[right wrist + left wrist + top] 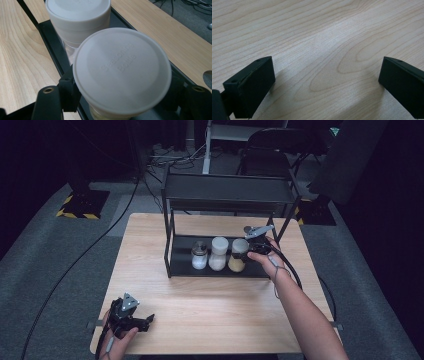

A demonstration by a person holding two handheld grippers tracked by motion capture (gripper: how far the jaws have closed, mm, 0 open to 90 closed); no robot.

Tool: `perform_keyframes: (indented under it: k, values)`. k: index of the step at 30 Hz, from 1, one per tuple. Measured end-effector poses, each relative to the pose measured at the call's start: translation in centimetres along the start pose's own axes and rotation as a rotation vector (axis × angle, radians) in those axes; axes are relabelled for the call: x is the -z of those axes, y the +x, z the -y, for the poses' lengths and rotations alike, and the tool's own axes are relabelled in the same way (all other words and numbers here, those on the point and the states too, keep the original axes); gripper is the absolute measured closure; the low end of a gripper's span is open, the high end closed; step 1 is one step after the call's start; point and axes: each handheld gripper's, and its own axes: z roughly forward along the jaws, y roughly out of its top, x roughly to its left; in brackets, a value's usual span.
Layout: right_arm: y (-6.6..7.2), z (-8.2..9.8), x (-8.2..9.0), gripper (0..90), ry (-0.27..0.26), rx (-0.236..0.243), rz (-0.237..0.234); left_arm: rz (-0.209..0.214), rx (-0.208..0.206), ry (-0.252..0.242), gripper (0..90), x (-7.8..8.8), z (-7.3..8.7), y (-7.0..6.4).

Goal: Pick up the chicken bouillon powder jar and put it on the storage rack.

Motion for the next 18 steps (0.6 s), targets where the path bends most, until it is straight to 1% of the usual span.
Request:
perform_keyframes:
  k: [3, 4, 5, 6, 7, 8, 10, 12, 13, 14, 18]
  values:
    - [-0.1, 0.2, 0.0, 33.3, -0.008, -0.004, -0.001, 0.0, 0.0, 0.0, 0.6, 0.0, 0.0, 0.0]
    - [-0.1, 0.5, 0.1, 31.4, -0.015, -0.005, 0.013, 0.0, 0.0, 0.0, 0.6, 0.0, 0.0, 0.0]
    - [-0.2, 0.6, 0.2, 29.8, -0.023, -0.019, 0.007, 0.0, 0.0, 0.0, 0.6, 0.0, 0.0, 0.0]
    - [-0.5, 0.7, 0.2, 26.8, -0.033, -0.04, -0.009, 0.0, 0.0, 0.0, 0.6, 0.0, 0.0, 0.0]
    - [-0.4, 0.6, 0.3, 24.9, -0.033, -0.045, -0.011, 0.0, 0.0, 0.0, 0.6, 0.0, 0.0, 0.0]
    - [-0.4, 0.6, 0.3, 24.9, -0.033, -0.045, -0.011, 0.0, 0.0, 0.0, 0.6, 0.0, 0.0, 0.0]
    - [0.1, 0.3, 0.7, 19.5, -0.031, -0.026, 0.015, 0.0, 0.0, 0.0, 0.6, 0.0, 0.0, 0.0]
    - [0.4, 0.1, 1.2, 17.1, -0.039, -0.024, 0.024, 0.0, 0.0, 0.0, 0.6, 0.0, 0.0, 0.0]
    - [0.8, -0.1, 1.8, 14.3, -0.048, -0.013, 0.04, 0.0, 0.0, 0.0, 0.6, 0.0, 0.0, 0.0]
    - [0.8, -0.1, 1.8, 14.3, -0.048, -0.013, 0.04, 0.0, 0.0, 0.0, 0.6, 0.0, 0.0, 0.0]
    - [1.3, -0.2, 3.2, 11.9, -0.067, 0.003, 0.049, 0.0, 0.0, 0.0, 0.6, 0.0, 0.0, 0.0]
